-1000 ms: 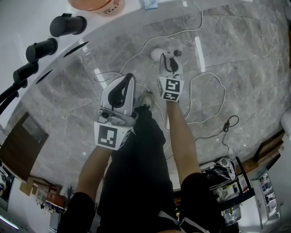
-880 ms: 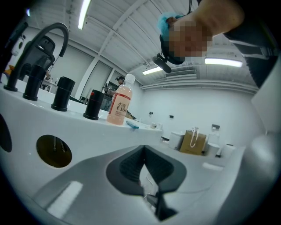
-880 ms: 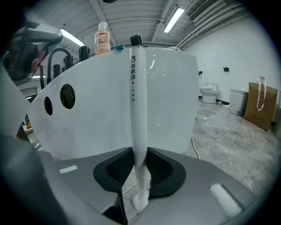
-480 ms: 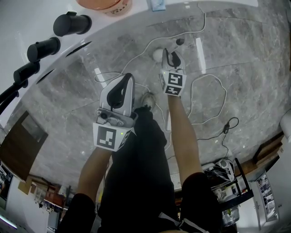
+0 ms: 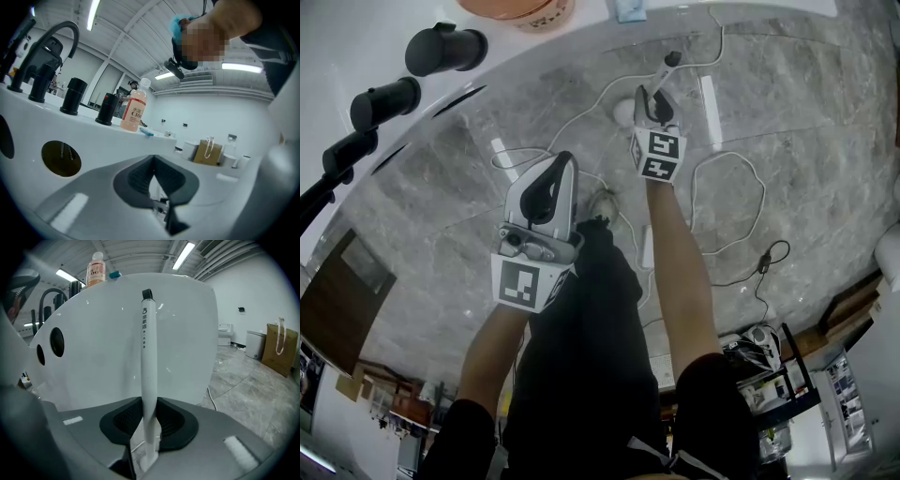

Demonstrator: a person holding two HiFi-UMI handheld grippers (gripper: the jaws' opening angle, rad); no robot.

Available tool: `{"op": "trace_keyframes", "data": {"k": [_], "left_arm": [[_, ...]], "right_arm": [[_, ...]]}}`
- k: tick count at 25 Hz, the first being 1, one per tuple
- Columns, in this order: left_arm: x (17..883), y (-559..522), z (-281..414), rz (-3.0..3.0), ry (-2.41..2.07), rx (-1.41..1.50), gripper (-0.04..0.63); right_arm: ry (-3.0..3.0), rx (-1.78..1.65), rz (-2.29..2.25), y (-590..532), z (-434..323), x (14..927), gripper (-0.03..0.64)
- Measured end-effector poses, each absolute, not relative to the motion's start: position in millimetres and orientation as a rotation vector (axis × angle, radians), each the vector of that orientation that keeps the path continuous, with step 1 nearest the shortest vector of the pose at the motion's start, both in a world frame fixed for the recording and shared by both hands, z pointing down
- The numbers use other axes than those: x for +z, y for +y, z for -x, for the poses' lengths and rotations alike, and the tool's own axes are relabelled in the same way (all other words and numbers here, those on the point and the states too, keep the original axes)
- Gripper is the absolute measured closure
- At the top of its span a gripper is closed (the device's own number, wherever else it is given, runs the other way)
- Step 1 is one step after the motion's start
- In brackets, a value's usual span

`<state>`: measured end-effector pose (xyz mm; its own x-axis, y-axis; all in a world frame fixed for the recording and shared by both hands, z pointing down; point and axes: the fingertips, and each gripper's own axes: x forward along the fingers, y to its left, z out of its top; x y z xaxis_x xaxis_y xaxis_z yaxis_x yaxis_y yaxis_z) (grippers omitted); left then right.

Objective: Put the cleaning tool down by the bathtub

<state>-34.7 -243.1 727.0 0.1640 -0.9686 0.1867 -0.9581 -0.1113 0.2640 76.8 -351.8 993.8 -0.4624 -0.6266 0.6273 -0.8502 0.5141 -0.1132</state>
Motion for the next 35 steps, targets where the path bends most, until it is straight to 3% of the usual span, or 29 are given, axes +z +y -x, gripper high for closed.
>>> {"op": "trace_keyframes", "data": {"k": [35], "left_arm": [[737.9, -234.2, 57.0, -2.082, -1.854, -0.078, 0.586]], "right_arm": [[-2.191, 0.62, -1.189, -383.3, -58.5, 1012.6, 0.523]]}}
